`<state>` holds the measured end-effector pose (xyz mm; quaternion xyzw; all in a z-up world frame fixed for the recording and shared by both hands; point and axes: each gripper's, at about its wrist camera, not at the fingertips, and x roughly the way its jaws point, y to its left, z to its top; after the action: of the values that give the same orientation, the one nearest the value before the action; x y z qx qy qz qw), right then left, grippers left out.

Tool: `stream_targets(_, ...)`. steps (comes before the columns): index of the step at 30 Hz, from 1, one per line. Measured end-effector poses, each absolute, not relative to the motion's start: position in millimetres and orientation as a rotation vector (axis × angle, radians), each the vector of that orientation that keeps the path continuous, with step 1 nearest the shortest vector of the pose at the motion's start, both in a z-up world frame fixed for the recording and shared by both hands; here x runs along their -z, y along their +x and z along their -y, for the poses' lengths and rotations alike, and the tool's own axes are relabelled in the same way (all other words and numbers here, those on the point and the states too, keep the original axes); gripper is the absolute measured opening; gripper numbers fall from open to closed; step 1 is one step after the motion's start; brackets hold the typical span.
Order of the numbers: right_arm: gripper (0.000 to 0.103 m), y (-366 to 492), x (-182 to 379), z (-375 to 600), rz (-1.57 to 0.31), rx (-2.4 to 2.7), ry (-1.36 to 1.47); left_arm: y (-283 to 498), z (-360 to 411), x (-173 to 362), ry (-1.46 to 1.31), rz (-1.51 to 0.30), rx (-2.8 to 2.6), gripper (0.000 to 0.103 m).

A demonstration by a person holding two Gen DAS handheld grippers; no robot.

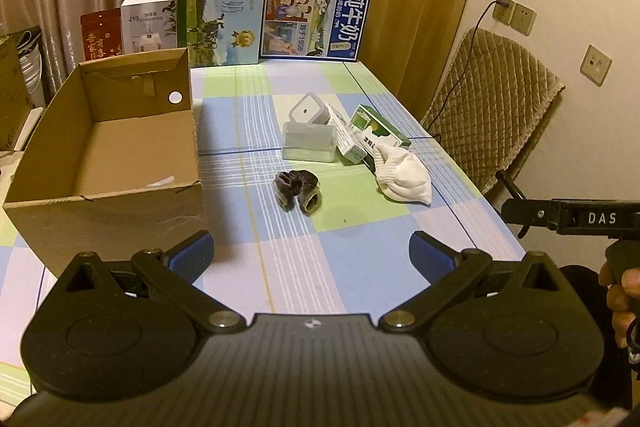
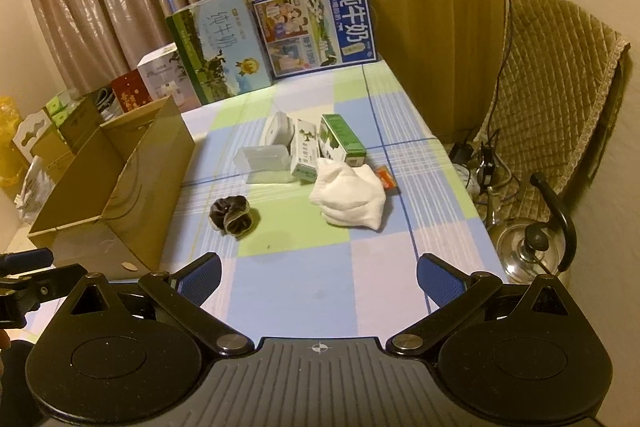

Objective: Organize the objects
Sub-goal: 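Withdraw both tools from the box back over the table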

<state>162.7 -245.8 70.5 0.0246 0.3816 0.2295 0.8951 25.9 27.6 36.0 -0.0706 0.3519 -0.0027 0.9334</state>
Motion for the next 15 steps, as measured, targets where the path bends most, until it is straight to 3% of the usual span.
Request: stream_targets(15, 0.101, 170.6, -62.7, 244.2, -0.799, -0.479, 0.042, 43.7, -19.7, -27.9, -0.147, -0.735, 0.012, 0.102)
